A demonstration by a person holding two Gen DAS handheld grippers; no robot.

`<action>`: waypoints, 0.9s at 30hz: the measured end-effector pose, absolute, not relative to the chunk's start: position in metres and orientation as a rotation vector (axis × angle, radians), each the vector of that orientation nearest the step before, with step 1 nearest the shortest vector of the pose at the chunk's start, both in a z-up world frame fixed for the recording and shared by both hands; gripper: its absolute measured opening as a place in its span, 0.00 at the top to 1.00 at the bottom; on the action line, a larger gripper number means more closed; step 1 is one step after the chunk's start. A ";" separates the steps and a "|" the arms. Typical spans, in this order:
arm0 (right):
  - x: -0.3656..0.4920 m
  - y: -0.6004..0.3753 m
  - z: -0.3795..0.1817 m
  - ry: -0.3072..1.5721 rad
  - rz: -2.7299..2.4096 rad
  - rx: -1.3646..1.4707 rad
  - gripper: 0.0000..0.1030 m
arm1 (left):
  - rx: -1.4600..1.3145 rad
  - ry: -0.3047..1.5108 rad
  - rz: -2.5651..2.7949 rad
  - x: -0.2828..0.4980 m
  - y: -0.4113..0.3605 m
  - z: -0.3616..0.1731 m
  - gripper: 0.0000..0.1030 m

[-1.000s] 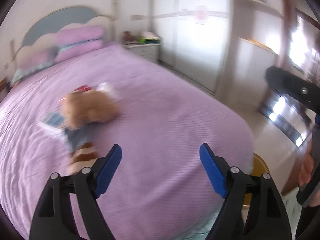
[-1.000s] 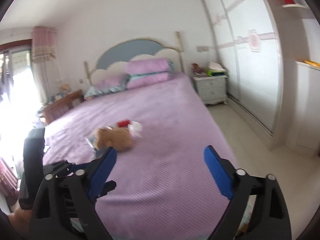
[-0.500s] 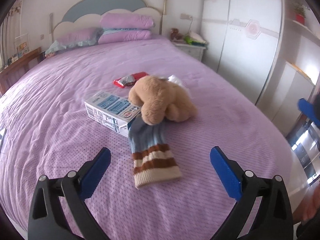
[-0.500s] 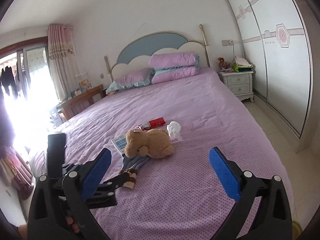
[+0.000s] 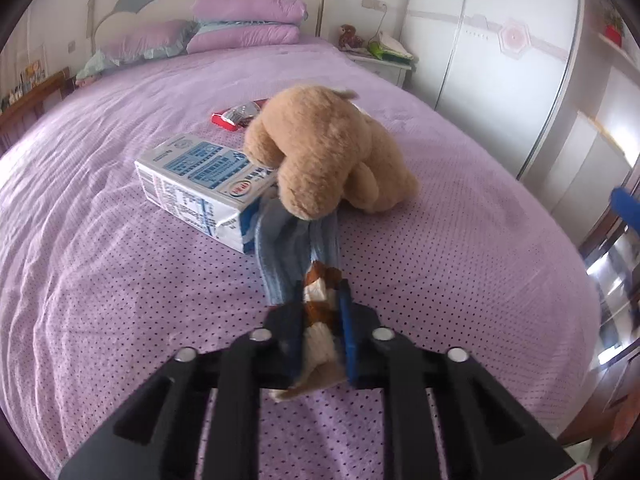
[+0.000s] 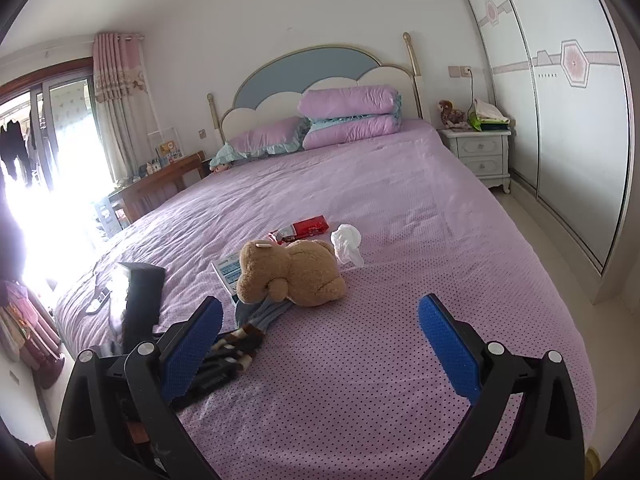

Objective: Collect trash
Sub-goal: 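Grasp the striped sock with the left gripper while the right tool approaches it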

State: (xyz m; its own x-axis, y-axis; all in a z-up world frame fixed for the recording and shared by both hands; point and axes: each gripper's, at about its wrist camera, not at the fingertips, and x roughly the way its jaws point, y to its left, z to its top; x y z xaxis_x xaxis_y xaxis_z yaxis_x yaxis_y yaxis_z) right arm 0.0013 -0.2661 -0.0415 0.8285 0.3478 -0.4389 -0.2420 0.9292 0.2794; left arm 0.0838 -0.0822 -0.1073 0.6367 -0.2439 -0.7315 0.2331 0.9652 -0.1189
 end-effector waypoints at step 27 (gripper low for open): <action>0.020 -0.205 -0.074 0.616 0.425 0.094 0.08 | -0.024 0.645 -0.395 0.023 -0.050 -0.015 0.90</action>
